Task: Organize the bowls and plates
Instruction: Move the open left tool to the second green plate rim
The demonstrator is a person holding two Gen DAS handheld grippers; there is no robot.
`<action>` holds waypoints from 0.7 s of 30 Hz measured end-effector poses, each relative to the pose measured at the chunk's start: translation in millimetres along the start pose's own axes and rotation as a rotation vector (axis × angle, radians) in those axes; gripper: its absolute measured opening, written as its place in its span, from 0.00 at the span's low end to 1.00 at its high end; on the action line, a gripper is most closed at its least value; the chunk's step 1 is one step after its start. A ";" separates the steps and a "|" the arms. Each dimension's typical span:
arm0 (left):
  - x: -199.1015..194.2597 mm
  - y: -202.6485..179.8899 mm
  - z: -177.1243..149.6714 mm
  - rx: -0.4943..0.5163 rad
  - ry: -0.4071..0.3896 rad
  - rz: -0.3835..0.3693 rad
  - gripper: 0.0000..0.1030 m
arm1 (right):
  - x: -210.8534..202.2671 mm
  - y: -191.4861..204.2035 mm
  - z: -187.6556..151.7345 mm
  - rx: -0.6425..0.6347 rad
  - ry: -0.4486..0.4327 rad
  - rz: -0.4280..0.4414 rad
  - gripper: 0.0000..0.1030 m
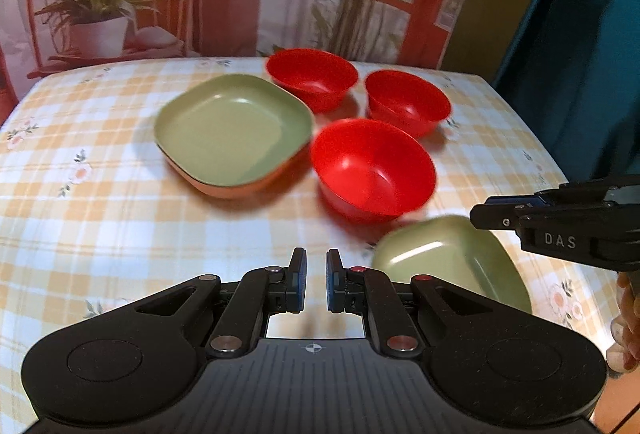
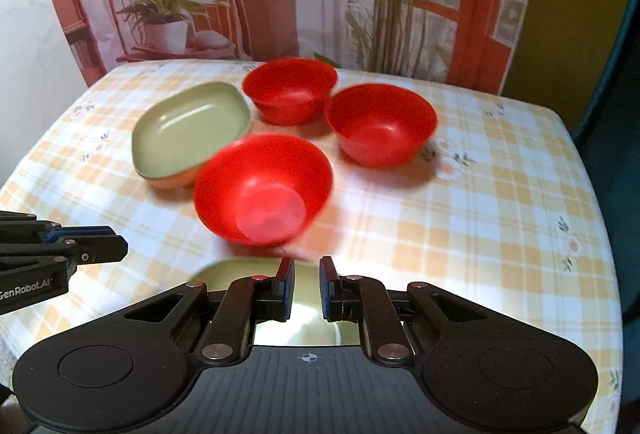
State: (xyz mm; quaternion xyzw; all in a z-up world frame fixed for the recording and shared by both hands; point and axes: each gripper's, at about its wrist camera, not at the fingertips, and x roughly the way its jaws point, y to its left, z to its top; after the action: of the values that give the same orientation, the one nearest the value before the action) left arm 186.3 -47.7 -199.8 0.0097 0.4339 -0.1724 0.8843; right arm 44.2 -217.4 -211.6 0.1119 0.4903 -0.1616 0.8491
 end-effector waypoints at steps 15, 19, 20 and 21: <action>-3.1 -19.6 -9.3 0.013 0.021 -0.019 0.10 | -2.1 -26.4 -23.3 0.025 0.019 -0.007 0.12; -4.3 -25.3 -10.8 0.009 0.031 -0.032 0.10 | -5.8 -35.3 -27.9 0.030 0.013 -0.007 0.13; -4.2 -26.6 -11.2 0.010 0.032 -0.036 0.10 | -7.0 -37.6 -29.4 0.032 0.010 -0.007 0.13; -4.1 -28.5 -11.9 0.011 0.034 -0.040 0.11 | -7.9 -39.9 -30.6 0.034 0.010 -0.006 0.13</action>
State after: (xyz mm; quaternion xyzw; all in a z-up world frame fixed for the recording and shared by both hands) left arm 165.9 -71.3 -200.3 0.0090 0.4477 -0.1923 0.8732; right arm 0.8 -242.2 -221.0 0.1254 0.4919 -0.1720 0.8442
